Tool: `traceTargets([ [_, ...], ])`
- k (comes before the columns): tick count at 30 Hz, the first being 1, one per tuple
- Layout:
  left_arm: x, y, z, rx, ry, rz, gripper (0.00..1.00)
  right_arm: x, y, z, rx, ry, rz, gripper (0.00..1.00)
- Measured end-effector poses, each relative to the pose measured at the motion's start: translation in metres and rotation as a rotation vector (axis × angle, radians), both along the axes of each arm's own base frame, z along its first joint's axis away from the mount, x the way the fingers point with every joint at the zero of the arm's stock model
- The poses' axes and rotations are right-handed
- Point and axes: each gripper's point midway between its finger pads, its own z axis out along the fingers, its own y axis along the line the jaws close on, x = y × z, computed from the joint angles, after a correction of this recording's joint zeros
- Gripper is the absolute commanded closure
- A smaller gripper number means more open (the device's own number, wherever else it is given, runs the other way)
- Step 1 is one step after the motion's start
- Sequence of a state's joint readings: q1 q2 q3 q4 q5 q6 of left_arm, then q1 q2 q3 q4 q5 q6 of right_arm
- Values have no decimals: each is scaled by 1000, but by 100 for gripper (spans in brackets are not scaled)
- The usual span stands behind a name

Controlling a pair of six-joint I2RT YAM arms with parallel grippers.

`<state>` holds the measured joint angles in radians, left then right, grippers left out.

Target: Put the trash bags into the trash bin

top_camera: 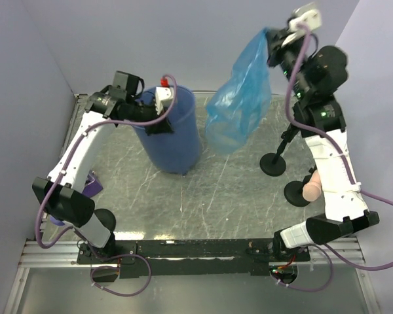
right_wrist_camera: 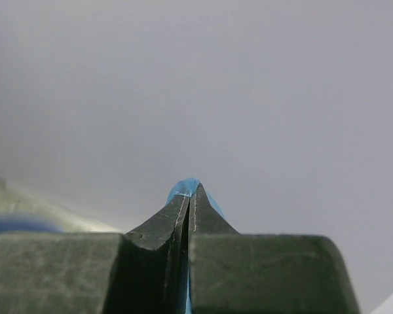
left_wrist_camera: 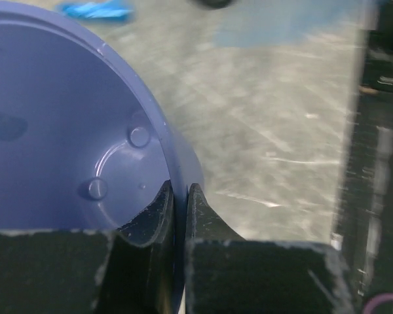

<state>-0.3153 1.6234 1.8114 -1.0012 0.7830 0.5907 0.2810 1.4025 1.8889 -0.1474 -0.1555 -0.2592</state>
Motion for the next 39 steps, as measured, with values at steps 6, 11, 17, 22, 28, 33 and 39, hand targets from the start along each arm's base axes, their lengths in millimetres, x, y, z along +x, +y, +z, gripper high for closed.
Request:
traceTargets([
  [6, -39, -23, 0, -14, 8, -189, 98, -21, -9, 83, 98, -198, -8, 100],
  [11, -45, -25, -4, 3, 6, -268, 49, -25, -7, 107, 139, -270, 3, 100],
  [17, -47, -30, -4, -18, -13, -271, 23, -8, 11, 116, 190, -296, 20, 100],
  [22, -52, -27, 30, -137, -82, -93, 19, 12, 38, 108, 187, -301, 30, 100],
  [28, -66, -36, 127, -437, -143, -14, 21, 15, 54, 123, 176, -391, -6, 100],
  [33, -71, -50, 137, -567, -34, -50, 21, 8, 56, 143, 197, -499, -62, 100],
  [39, -64, -83, 126, -601, 55, -103, 19, 17, 61, 143, 184, -544, -116, 100],
])
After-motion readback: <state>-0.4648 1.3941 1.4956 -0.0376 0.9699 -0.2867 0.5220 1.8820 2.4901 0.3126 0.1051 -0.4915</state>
